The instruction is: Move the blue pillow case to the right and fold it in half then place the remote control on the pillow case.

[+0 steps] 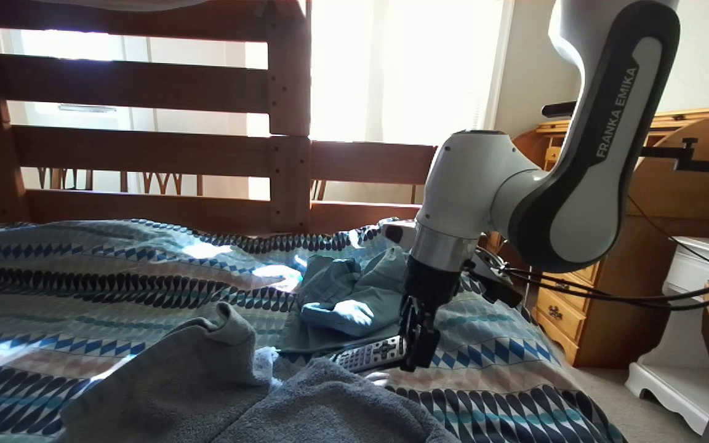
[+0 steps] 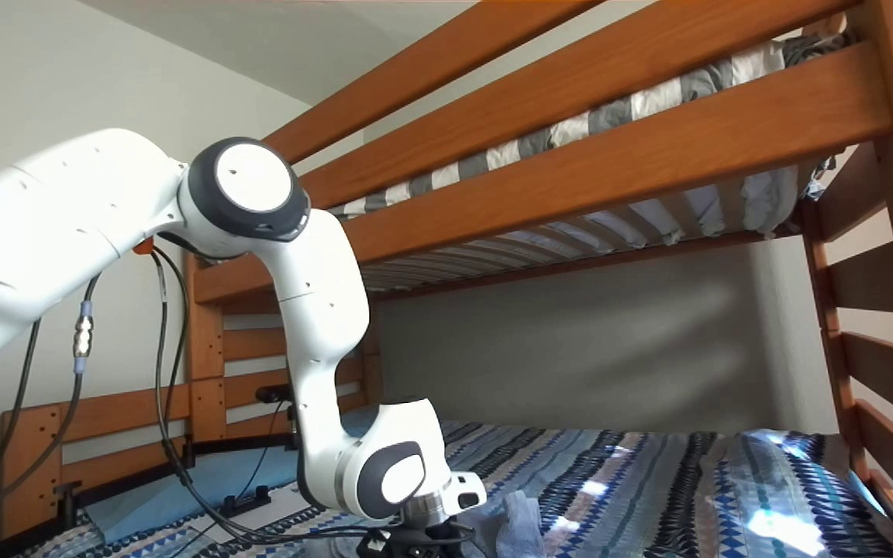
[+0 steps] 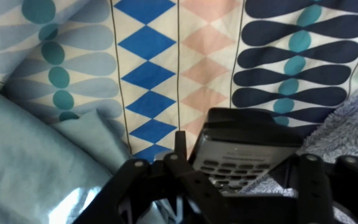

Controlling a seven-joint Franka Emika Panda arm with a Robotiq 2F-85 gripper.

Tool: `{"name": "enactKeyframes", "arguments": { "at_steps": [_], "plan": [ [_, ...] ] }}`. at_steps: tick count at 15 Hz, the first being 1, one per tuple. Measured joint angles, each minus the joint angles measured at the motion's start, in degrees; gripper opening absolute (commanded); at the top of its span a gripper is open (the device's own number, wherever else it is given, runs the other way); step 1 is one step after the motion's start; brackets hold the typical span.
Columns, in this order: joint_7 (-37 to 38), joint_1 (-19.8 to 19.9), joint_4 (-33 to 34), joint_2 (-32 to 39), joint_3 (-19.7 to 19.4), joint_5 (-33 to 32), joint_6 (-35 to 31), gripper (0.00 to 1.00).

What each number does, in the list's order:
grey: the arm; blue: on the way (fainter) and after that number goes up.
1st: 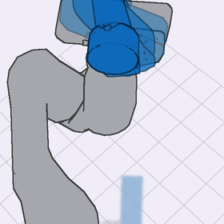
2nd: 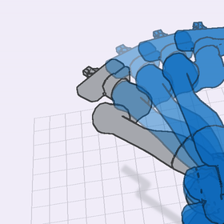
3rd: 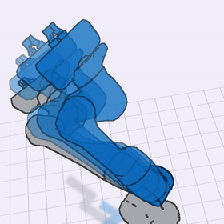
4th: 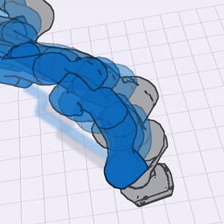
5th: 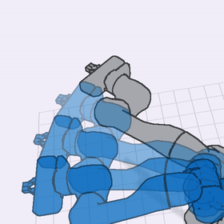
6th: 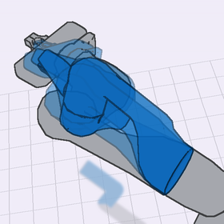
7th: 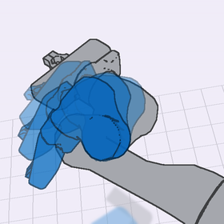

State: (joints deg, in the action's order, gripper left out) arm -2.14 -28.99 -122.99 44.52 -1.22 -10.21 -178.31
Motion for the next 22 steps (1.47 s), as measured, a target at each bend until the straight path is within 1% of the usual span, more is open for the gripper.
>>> {"name": "enactKeyframes", "arguments": {
  "at_steps": [6,11,13,18,20,22],
  "plan": [
    [0.26,3.67,-1.00,-1.88,2.17,0.07,-2.39,0.33],
    [0.26,5.80,-1.42,-2.19,4.24,0.12,-2.64,0.33],
    [0.25,8.05,-1.61,-2.20,6.78,0.12,-3.40,0.33],
    [-0.06,16.32,-3.15,-2.76,15.31,0.12,-7.76,0.33],
    [-0.07,18.56,-3.62,-3.27,17.48,0.12,-9.20,0.33],
    [-0.06,19.53,-3.84,-3.89,18.07,0.12,-10.18,0.33]
  ]
}}
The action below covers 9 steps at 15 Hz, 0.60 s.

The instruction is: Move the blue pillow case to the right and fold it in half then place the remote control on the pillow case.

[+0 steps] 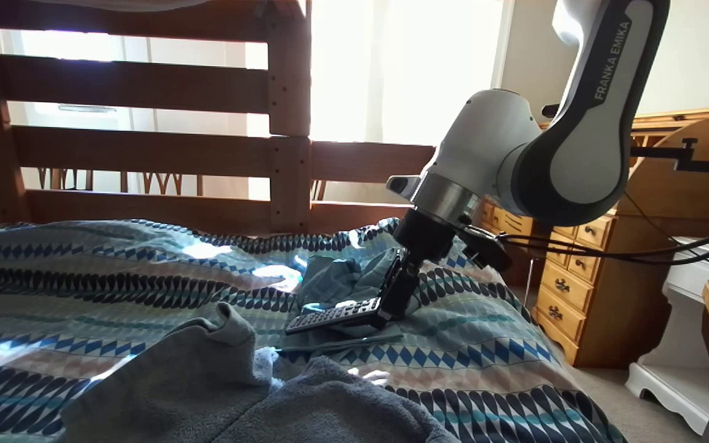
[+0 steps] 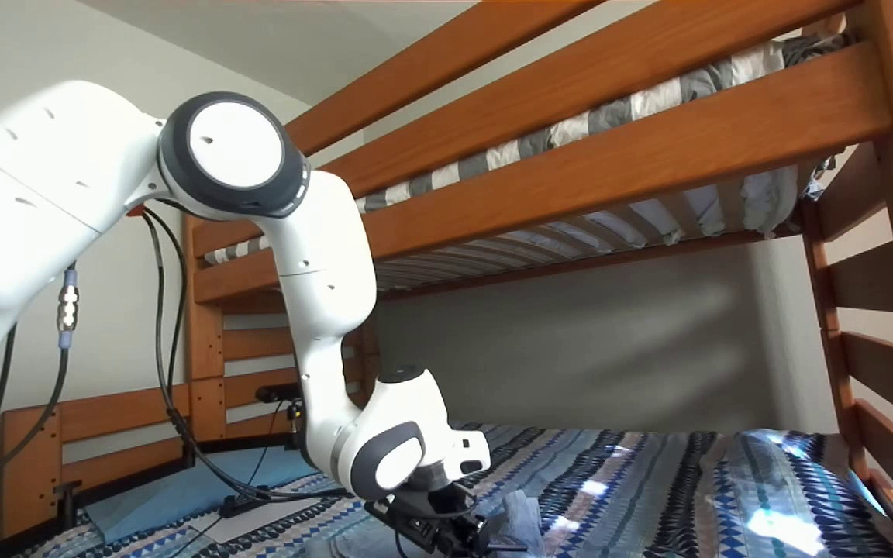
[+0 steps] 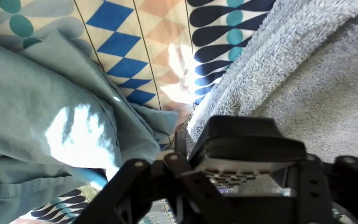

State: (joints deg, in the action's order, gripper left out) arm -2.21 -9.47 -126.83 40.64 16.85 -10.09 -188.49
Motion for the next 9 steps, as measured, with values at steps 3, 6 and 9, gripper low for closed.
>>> {"name": "enactKeyframes", "arguments": {
  "at_steps": [3,6,9],
  "plan": [
    [0.00,-0.28,-0.02,-1.78,-1.24,0.00,-0.49,0.33],
    [0.02,-1.91,0.01,-4.44,-4.32,0.37,-0.51,0.33],
    [0.17,-4.36,0.02,-6.93,-8.56,1.86,-0.58,0.33]
  ]
}}
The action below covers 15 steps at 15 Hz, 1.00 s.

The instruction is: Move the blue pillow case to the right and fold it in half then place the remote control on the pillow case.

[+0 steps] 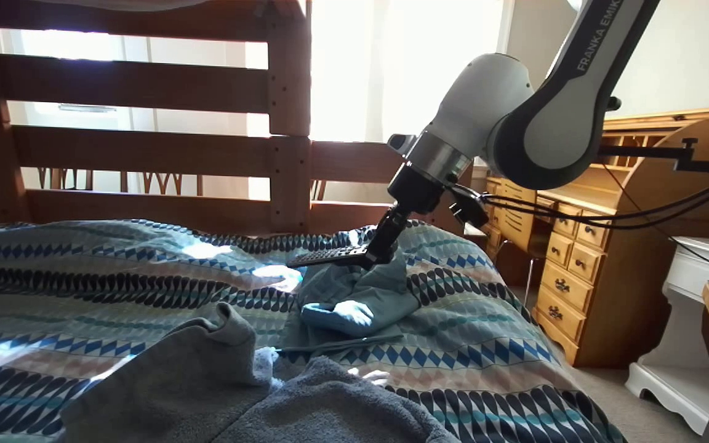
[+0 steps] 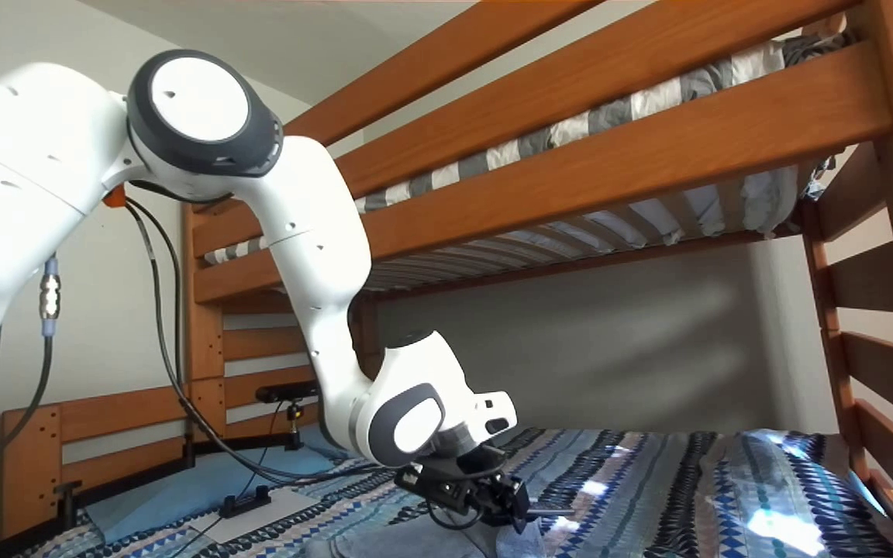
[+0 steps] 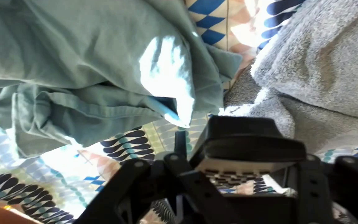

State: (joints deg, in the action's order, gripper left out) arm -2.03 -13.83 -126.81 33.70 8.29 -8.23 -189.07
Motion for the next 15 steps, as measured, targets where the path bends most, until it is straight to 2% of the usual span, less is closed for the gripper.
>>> {"name": "enactKeyframes", "arguments": {
  "at_steps": [7,12,15],
  "plan": [
    [0.55,-6.87,0.25,-1.01,-11.20,3.96,-0.02,0.33],
    [1.25,-9.54,1.24,1.39,-14.79,4.65,-0.02,0.33],
    [1.79,-10.35,3.16,4.16,-15.63,4.71,-0.03,0.33]
  ]
}}
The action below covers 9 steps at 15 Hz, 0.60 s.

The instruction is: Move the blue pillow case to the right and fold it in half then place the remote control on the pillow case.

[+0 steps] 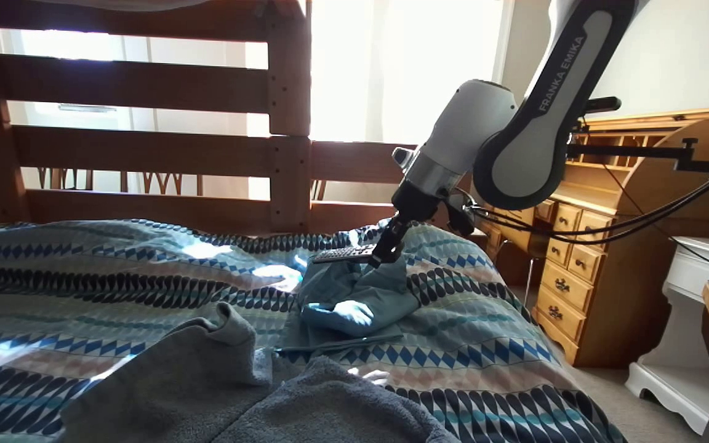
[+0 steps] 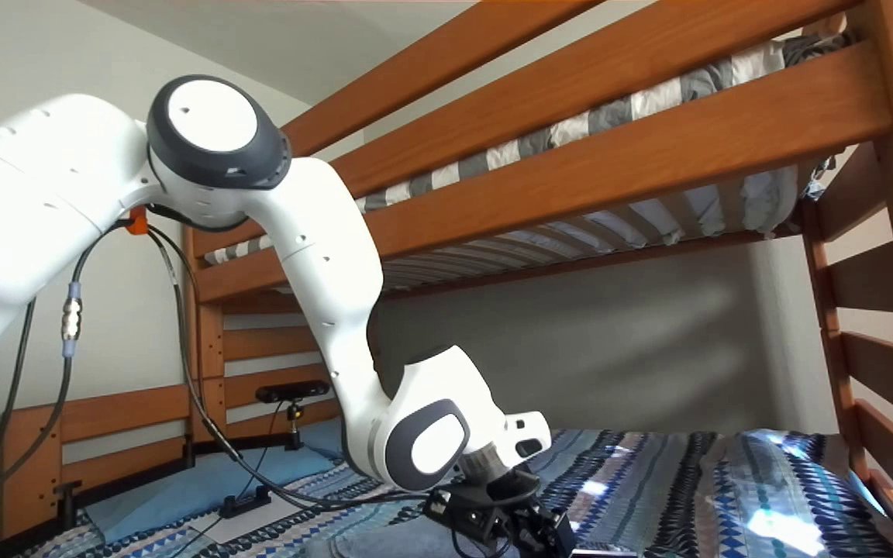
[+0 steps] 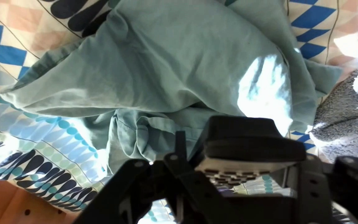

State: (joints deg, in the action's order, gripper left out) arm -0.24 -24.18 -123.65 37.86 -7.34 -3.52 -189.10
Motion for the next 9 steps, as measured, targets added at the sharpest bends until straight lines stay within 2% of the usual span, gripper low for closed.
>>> {"name": "enactKeyframes", "arguments": {
  "at_steps": [9],
  "plan": [
    [0.30,-0.23,6.68,8.94,-0.14,0.02,0.53,0.33]
  ]
}}
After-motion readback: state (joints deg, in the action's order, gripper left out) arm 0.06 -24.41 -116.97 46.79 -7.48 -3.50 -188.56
